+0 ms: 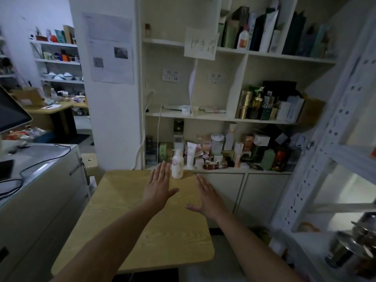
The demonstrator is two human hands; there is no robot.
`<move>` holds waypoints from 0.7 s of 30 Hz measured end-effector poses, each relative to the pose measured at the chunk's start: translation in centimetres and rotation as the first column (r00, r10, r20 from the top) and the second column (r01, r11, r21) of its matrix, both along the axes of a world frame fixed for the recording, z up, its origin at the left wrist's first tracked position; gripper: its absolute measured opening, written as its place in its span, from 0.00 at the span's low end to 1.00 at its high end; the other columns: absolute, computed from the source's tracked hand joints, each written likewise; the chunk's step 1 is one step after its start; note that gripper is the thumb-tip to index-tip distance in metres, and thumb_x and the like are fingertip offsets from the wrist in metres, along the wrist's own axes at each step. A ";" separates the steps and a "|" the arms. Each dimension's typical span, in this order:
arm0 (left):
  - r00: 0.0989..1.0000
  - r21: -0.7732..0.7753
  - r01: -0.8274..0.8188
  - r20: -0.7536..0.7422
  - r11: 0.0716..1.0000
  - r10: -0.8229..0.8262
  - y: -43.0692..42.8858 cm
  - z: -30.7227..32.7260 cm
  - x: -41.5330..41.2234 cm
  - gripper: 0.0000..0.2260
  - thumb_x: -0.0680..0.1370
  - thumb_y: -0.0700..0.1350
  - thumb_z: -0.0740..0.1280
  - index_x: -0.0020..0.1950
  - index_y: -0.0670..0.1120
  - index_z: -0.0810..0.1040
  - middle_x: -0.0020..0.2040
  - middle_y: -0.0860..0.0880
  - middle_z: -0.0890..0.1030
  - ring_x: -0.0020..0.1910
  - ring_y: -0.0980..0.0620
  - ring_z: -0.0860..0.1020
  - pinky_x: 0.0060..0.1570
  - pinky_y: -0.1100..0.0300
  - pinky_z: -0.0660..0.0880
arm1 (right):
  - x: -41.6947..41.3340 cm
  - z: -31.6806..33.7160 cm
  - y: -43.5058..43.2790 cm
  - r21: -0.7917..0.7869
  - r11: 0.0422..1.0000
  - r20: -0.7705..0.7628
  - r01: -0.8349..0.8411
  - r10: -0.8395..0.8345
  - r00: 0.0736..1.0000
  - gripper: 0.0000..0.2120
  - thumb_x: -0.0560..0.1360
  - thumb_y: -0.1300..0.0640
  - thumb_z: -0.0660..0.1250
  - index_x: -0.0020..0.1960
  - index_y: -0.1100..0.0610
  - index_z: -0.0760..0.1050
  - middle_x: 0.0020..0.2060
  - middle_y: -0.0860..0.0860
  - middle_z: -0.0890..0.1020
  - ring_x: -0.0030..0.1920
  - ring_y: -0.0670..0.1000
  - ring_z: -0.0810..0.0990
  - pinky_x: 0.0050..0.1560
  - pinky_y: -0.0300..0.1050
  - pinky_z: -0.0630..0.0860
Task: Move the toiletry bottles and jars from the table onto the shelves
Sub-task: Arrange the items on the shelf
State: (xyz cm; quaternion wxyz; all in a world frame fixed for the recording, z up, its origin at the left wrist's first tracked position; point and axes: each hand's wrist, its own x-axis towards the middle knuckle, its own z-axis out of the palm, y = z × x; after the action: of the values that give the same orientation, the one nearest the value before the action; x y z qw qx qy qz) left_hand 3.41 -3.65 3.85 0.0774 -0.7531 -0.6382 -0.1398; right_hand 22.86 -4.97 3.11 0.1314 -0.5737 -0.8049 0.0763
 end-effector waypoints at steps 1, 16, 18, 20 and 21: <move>1.000 -0.002 -0.003 0.005 1.000 0.003 1.4 -0.1 0.2 0.40 0.78 0.63 0.53 0.76 0.42 0.35 0.77 0.45 0.37 0.76 0.48 0.36 0.74 0.54 0.38 | 0.1 -0.3 1.5 -0.002 1.000 0.016 -0.002 0.002 1.000 0.52 0.70 0.32 0.63 0.76 0.53 0.34 0.76 0.46 0.36 0.76 0.47 0.40 0.75 0.46 0.46; 0.998 -0.086 -0.017 0.064 0.996 0.022 21.6 -2.2 2.0 0.41 0.78 0.61 0.57 0.76 0.44 0.34 0.77 0.46 0.36 0.76 0.49 0.36 0.75 0.53 0.39 | 2.5 -1.4 21.9 -0.045 0.999 0.014 -0.027 0.028 1.000 0.52 0.71 0.34 0.64 0.76 0.54 0.34 0.76 0.49 0.36 0.76 0.49 0.40 0.74 0.47 0.46; 0.997 -0.090 -0.013 0.076 0.996 0.020 24.0 -2.4 1.5 0.41 0.78 0.62 0.57 0.76 0.44 0.34 0.77 0.46 0.37 0.76 0.49 0.37 0.75 0.53 0.39 | 2.0 -1.8 24.2 -0.057 0.998 0.014 -0.015 0.016 1.000 0.52 0.71 0.34 0.64 0.76 0.54 0.33 0.76 0.49 0.36 0.76 0.49 0.40 0.74 0.48 0.47; 0.994 -0.101 -0.001 0.104 0.995 0.011 26.5 -2.6 0.8 0.41 0.78 0.61 0.57 0.76 0.44 0.35 0.78 0.46 0.37 0.76 0.49 0.37 0.75 0.53 0.39 | 1.3 -2.5 26.6 -0.073 0.997 -0.007 0.016 -0.016 1.000 0.52 0.70 0.34 0.64 0.76 0.54 0.33 0.76 0.49 0.36 0.76 0.49 0.40 0.75 0.48 0.47; 0.993 -0.105 0.005 0.118 0.994 0.008 27.7 -2.9 0.5 0.41 0.78 0.61 0.58 0.76 0.44 0.35 0.78 0.46 0.37 0.76 0.49 0.37 0.75 0.53 0.38 | 0.9 -3.0 27.7 -0.082 0.996 -0.024 0.037 -0.039 0.999 0.53 0.70 0.33 0.65 0.75 0.54 0.32 0.76 0.48 0.36 0.76 0.50 0.40 0.75 0.48 0.47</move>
State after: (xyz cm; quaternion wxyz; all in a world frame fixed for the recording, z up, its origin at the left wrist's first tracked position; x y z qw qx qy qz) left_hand 3.86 24.02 0.98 -0.0004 -0.7461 -0.6487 -0.1503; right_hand 23.72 22.78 0.09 0.1195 -0.5927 -0.7883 0.1138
